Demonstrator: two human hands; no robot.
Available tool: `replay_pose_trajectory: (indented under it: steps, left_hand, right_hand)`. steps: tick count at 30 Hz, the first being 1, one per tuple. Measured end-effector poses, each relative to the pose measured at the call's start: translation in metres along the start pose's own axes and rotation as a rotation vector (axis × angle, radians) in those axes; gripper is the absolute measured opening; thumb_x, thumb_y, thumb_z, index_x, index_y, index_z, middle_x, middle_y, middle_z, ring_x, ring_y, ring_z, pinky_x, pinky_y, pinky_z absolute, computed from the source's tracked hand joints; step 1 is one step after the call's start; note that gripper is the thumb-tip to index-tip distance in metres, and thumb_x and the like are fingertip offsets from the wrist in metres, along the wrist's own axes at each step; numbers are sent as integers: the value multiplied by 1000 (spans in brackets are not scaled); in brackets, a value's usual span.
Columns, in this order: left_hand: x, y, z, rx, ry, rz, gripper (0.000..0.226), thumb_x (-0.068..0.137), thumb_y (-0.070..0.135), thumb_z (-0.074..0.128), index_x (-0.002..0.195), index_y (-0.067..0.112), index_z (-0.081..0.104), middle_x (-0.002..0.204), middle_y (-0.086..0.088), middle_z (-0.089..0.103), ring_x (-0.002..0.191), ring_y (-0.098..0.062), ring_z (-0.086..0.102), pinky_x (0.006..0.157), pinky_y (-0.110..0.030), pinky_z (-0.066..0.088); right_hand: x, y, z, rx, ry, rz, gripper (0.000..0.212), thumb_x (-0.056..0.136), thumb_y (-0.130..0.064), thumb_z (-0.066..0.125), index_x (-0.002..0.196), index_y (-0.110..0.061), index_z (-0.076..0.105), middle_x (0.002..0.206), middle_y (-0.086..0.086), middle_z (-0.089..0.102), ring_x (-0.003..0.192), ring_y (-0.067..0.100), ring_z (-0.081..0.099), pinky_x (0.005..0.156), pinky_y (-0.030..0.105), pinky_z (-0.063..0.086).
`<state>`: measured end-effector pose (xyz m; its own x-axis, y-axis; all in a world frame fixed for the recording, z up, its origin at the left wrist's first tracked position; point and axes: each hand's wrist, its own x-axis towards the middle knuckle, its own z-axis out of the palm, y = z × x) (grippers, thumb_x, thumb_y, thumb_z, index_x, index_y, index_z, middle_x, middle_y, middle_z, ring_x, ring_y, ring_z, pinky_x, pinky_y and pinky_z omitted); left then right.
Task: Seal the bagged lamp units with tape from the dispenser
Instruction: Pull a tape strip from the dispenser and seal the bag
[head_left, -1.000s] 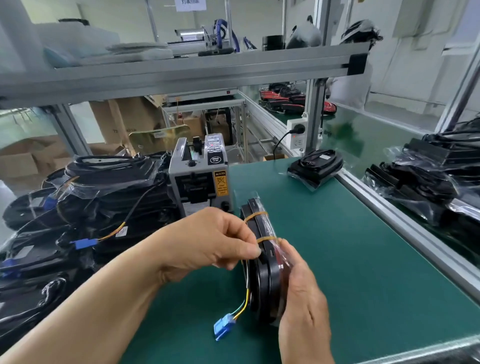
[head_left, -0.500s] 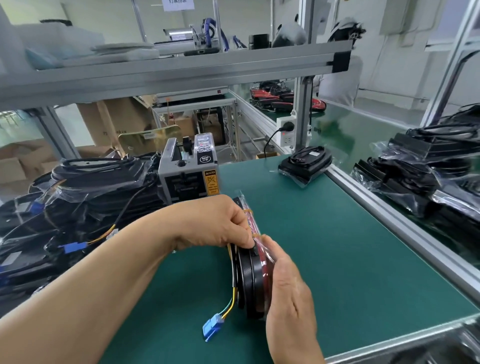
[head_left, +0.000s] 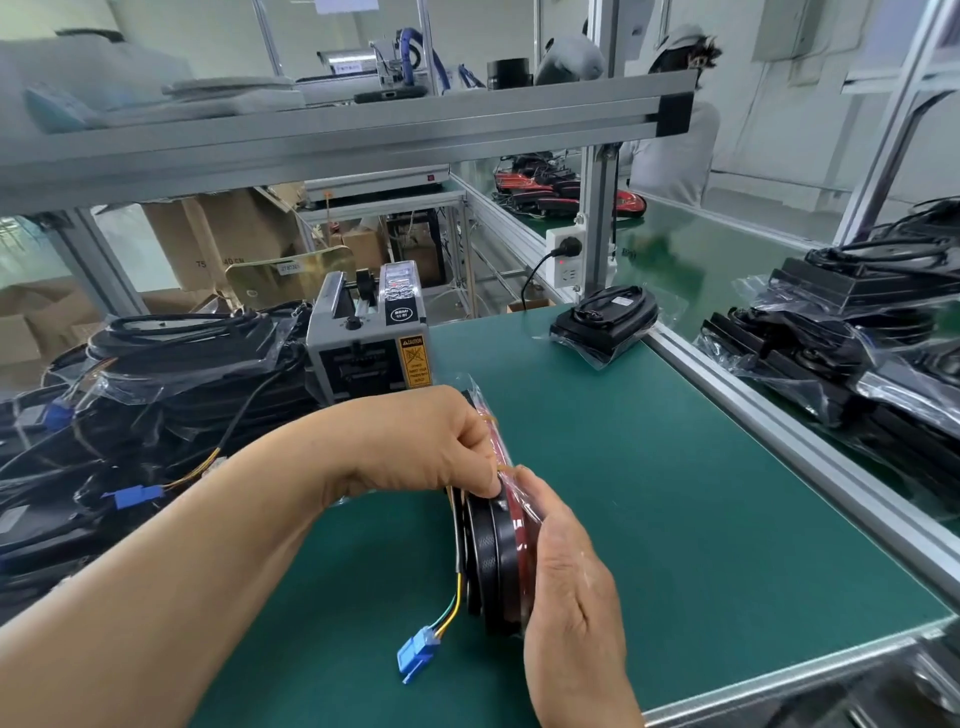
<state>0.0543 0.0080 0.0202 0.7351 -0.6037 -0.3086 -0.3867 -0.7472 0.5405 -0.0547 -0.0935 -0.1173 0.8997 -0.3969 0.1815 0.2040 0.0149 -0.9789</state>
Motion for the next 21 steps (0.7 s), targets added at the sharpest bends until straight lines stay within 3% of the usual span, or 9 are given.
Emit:
replay_pose_trajectory:
  steps: [3, 6, 8, 10, 12, 14, 16, 18, 21]
  left_hand:
    - [-1, 1, 2, -8, 10, -2, 19, 81, 23, 74, 76, 6, 67, 62, 5, 51, 60, -11, 40, 62, -29, 33]
    - [-5, 4, 1, -63, 67, 30, 18, 83, 19, 72, 77, 2, 67, 55, 13, 52, 52, -5, 42, 56, -20, 36]
    - [-10, 5, 0, -124, 183, 83, 14, 84, 13, 71, 75, 3, 69, 50, 18, 55, 43, 3, 44, 46, -8, 34]
    - [-19, 3, 8, -127, 359, 150, 13, 83, 11, 72, 71, 13, 70, 50, 19, 57, 43, 3, 46, 44, -6, 33]
    - [-27, -6, 27, 5, 602, 226, 15, 81, 16, 75, 69, 21, 67, 61, 15, 58, 52, -2, 50, 49, -11, 37]
    - [-34, -12, 48, 235, 813, 300, 10, 82, 22, 75, 75, 26, 70, 69, 10, 53, 58, -10, 52, 53, -26, 45]
    - [-37, -17, 63, 332, 933, 361, 6, 82, 24, 72, 84, 20, 75, 71, 8, 52, 53, -20, 52, 49, -38, 49]
    - [-34, -23, 69, 380, 1024, 416, 8, 83, 18, 70, 79, 14, 76, 68, 2, 55, 49, -26, 50, 47, -40, 48]
    - [-28, -26, 72, 472, 1105, 460, 17, 85, 12, 69, 68, 11, 72, 63, -2, 55, 47, -25, 46, 47, -40, 45]
  right_hand:
    - [0, 1, 0, -13, -4, 2, 49, 91, -57, 25, 131, -48, 53, 130, -37, 56, 127, -12, 48, 113, 31, 40]
    - [0, 2, 1, -2, -3, -8, 51, 92, -63, 25, 131, -47, 54, 131, -36, 56, 128, -11, 48, 113, 33, 40]
    - [0, 2, 1, 16, 6, -14, 58, 86, -71, 26, 130, -47, 56, 130, -35, 57, 127, -9, 50, 113, 35, 41]
    - [0, 3, 1, 28, 12, -13, 61, 84, -72, 26, 131, -45, 57, 129, -35, 58, 125, -9, 51, 111, 36, 42]
    - [0, 4, 0, 32, 8, -25, 56, 90, -67, 28, 133, -43, 56, 129, -35, 58, 125, -10, 51, 111, 32, 42]
    - [1, 5, -1, 29, 12, -41, 52, 94, -60, 28, 133, -41, 56, 129, -36, 57, 126, -10, 50, 109, 24, 42]
    - [1, 5, -1, 23, 24, -52, 50, 94, -58, 28, 132, -41, 57, 129, -37, 57, 127, -11, 49, 106, 15, 39]
    - [1, 5, -1, 32, 24, -46, 48, 94, -53, 28, 131, -41, 58, 128, -36, 57, 127, -11, 49, 107, 17, 39]
    - [0, 4, 1, 53, 8, -29, 48, 93, -55, 31, 131, -41, 58, 130, -29, 61, 127, -5, 52, 112, 32, 42]
